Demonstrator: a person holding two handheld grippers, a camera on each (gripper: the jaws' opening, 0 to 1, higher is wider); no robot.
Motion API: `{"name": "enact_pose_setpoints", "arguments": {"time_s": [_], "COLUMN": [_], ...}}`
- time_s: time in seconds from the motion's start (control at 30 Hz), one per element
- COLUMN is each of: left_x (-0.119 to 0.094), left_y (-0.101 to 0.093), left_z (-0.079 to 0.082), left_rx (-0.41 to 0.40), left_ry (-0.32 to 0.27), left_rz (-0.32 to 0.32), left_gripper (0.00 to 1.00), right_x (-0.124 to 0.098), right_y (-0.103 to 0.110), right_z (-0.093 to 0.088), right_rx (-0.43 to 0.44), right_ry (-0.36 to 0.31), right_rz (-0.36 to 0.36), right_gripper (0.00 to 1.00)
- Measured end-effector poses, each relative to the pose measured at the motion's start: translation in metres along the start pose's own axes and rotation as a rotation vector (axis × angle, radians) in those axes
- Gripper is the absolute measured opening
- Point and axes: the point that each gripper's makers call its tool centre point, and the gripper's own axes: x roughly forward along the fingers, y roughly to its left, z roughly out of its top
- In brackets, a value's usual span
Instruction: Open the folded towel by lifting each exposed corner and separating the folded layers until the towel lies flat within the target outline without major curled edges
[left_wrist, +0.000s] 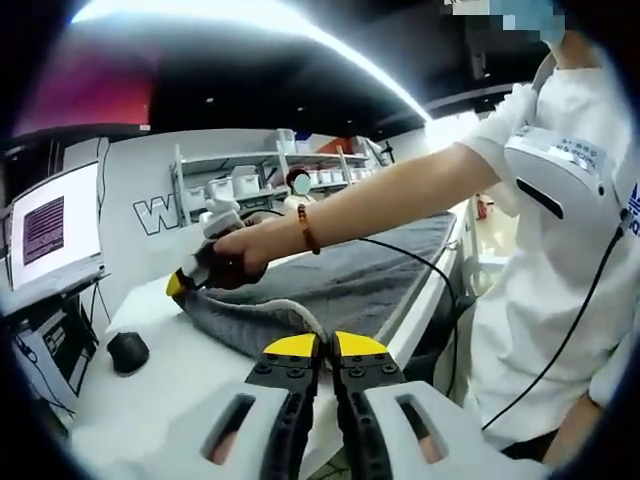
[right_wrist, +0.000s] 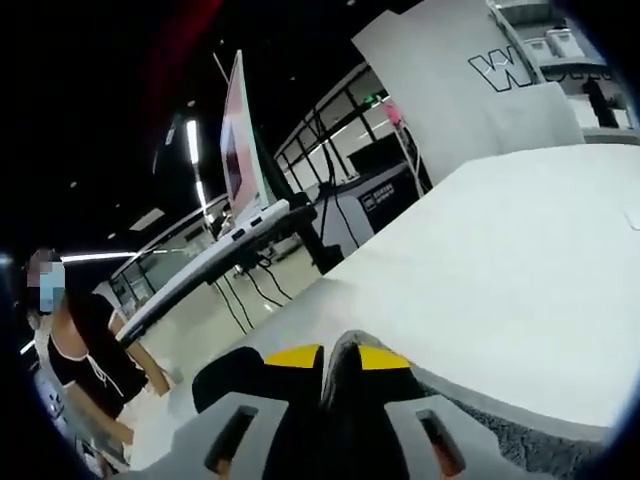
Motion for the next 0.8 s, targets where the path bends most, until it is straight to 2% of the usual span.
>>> {"name": "enact_pose_setpoints", "arguments": {"time_s": [0.13,0.37,0.4,0.57,0.67,0.8], "left_x": [-0.002,-0.008,-0.009,-0.019,-0.021,-0.025], "left_y": [0.001,0.009,0.011,0.020,0.025,0.028], "left_z": [-0.001,-0.005,-0.007,-0.006,-0.006,-0.011], "left_rx": [-0.003,-0.017,-0.017,-0.043,-0.053,-0.064], "left_ry": [0.001,0.008,0.021,0.004,-0.006,0.021], "left_rz": [0.008,0.051,0.065,0.116,0.132,0.161], "left_gripper": [0.05,0.11,0.12,0.14,0.14,0.18], "right_x": [-0.002,0.010,0.011,0.015,0.015,0.014], "right_y": [0.001,0.003,0.003,0.012,0.014,0.014], "right_z": [-0.001,0.011,0.011,0.012,0.007,0.007], "right_rx": [-0.001,0.002,-0.003,-0.051,-0.071,-0.094], "right_ry": [-0.010,-0.024,-0.021,-0.028,-0.016,-0.014], "right_rz": [-0.009,0.026,0.031,0.065,0.056,0.056], "right_gripper": [0.10,0.14,0.16,0.21,0.23,0.24]}}
